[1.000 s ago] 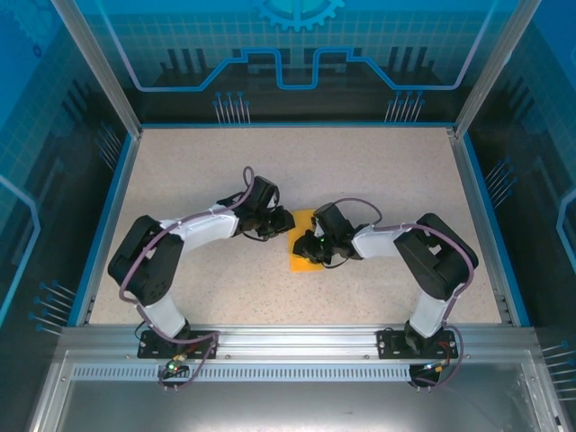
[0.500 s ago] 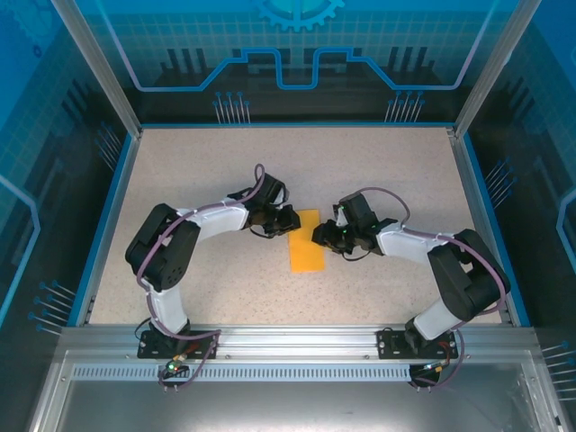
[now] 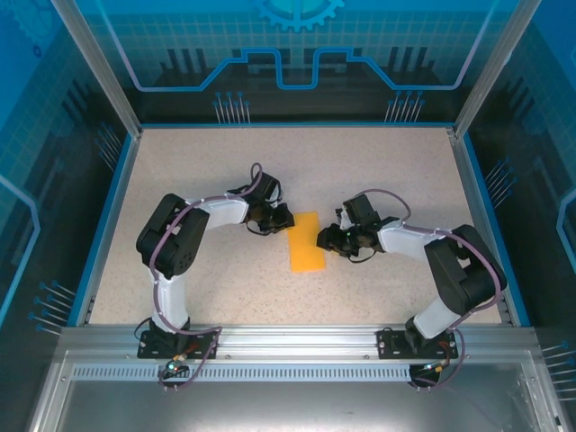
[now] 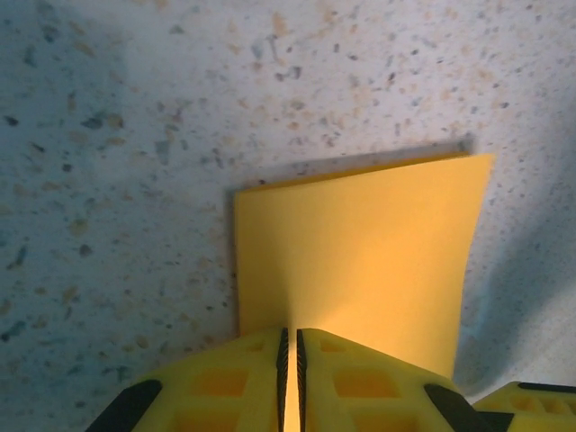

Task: Fold a paper plane with a square sheet of paper (pick it up from the middle)
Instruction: Third fold the triangle at the center of the table.

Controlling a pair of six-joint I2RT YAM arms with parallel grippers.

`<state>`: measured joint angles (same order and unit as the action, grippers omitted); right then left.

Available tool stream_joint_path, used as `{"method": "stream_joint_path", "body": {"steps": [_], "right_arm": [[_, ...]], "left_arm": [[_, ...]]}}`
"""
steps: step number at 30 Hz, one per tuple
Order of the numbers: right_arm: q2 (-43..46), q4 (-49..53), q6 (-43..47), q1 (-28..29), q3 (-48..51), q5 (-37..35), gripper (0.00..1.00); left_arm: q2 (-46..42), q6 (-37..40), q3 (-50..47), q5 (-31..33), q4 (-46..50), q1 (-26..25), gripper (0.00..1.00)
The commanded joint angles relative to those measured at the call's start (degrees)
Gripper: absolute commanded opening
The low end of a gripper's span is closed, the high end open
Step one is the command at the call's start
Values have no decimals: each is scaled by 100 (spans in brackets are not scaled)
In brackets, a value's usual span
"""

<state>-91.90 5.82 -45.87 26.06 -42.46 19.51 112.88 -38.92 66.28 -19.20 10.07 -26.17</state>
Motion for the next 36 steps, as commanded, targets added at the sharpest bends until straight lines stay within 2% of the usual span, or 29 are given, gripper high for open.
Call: {"method": "stream_joint_path", "body": {"steps": [1,13,21,36], "right_arm": [[-128,175,179,-132,-166,65,42],[-482,-368,46,-154,-219,716,41],[-571,-562,-45,-260,-249,807,36],[-1239,-960,126,-376,-566,1511,30]], "left_arm": [[122,195,127,-134,130,69,14],[188,274,99,-169,187,80,13],[104,442,87,-328,118,77,14],[15,732,-69,-508,79,80,17]]}}
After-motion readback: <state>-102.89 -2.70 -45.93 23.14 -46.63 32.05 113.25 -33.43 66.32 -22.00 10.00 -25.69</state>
